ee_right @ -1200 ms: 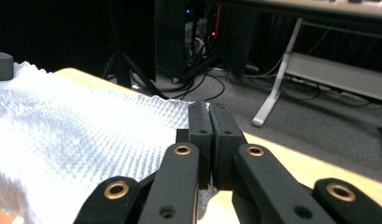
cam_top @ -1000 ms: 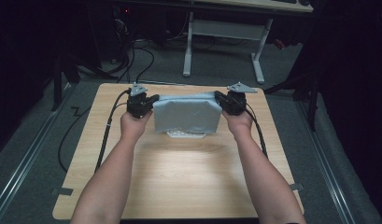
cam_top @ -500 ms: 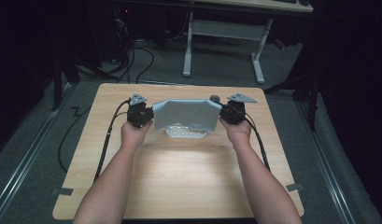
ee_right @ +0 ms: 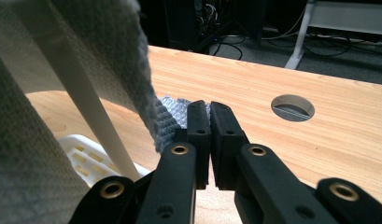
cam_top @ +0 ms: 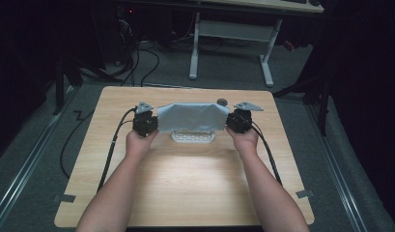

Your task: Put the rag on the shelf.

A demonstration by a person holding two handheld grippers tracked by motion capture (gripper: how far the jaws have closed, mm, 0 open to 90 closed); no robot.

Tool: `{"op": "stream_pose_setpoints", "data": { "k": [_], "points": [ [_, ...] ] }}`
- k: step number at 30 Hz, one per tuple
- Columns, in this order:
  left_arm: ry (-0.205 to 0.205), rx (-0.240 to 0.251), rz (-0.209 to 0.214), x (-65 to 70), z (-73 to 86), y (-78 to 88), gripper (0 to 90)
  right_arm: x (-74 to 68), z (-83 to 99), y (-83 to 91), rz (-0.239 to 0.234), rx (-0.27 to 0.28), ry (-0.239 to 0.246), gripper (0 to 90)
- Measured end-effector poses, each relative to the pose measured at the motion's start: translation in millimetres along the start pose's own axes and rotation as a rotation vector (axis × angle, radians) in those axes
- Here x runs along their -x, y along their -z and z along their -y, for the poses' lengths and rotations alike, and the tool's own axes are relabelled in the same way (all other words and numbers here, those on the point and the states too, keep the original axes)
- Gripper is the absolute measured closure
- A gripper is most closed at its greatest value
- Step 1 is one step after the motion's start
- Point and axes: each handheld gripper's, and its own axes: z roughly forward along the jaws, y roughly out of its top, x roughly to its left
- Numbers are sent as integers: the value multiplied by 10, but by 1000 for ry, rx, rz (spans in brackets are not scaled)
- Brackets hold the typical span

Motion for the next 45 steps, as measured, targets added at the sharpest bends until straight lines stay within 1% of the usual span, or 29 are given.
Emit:
{"op": "stream_pose_setpoints", "data": {
  "k": [2, 3, 4, 5, 6, 7, 8, 11, 13, 14, 16, 17, 18, 19, 20, 23, 25, 26, 27, 28, 32, 34, 36, 37, 39, 41, 42, 44, 45],
  "points": [
    [1, 3, 5, -2, 4, 10, 881, -3, 4, 1, 0, -1, 4, 832],
    [1, 3, 5, -2, 4, 10, 854, -3, 4, 1, 0, -1, 4, 832],
    [4, 1, -8, -10, 2, 17, 818, -3, 4, 1, 4, -5, 6, 778],
    [4, 1, -8, -10, 2, 17, 777, -3, 4, 1, 4, -5, 6, 778],
    [12, 8, -24, -29, -3, 39, 749, 5, -6, 6, 16, -1, -3, 739],
    [12, 8, -24, -29, -3, 39, 719, 5, -6, 6, 16, -1, -3, 739],
    [14, 19, -45, -48, -9, 72, 688, 20, -27, 20, 26, 10, -3, 703],
    [22, 32, -67, -81, -18, 126, 605, 44, -64, 48, 36, 15, -3, 661],
    [23, 38, -71, -95, -18, 146, 574, 51, -73, 59, 42, 17, 0, 653],
    [26, 45, -88, -128, -18, 192, 559, 69, -88, 87, 55, 19, 8, 630],
    [39, 56, -89, -169, -10, 241, 547, 90, -98, 112, 60, 18, 11, 615],
    [39, 56, -89, -169, -10, 241, 542, 95, -102, 126, 70, 14, 16, 608],
    [46, 47, -93, -202, 1, 277, 538, 104, -104, 137, 78, 13, 24, 602],
    [46, 47, -93, -202, 1, 277, 534, 112, -104, 150, 80, 12, 26, 596],
    [39, 43, -105, -223, 17, 316, 527, 118, -103, 166, 84, 8, 28, 591],
    [41, 49, -105, -249, 39, 360, 522, 144, -88, 208, 92, 10, 28, 581],
    [50, 41, -120, -276, 52, 400, 522, 149, -83, 219, 97, 6, 26, 578],
    [52, 45, -134, -291, 66, 445, 524, 159, -79, 244, 106, 4, 38, 574],
    [52, 45, -134, -291, 66, 445, 524, 159, -79, 244, 106, 4, 38, 574],
    [47, 46, -150, -304, 78, 499, 523, 166, -78, 280, 113, 7, 47, 572],
    [45, 57, -163, -323, 109, 635, 520, 168, -46, 387, 120, 38, 47, 573],
    [50, 72, -164, -326, 135, 713, 519, 167, -25, 440, 119, 31, 50, 567],
    [46, 75, -171, -318, 166, 781, 519, 156, -9, 496, 113, 31, 61, 561],
    [46, 75, -171, -318, 166, 781, 517, 142, -2, 525, 111, 31, 65, 559],
    [46, 75, -175, -269, 211, 887, 516, 110, 20, 594, 110, 57, 80, 564],
    [40, 90, -168, -209, 246, 965, 510, 72, 28, 650, 110, 39, 89, 564],
    [32, 94, -164, -173, 264, 1005, 509, 55, 34, 679, 107, 41, 104, 564],
    [14, 96, -170, -98, 304, 1079, 505, 9, 47, 752, 102, 43, 112, 565],
    [14, 96, -170, -98, 304, 1079, 505, -12, 63, 794, 95, 59, 121, 568]
  ]
}}
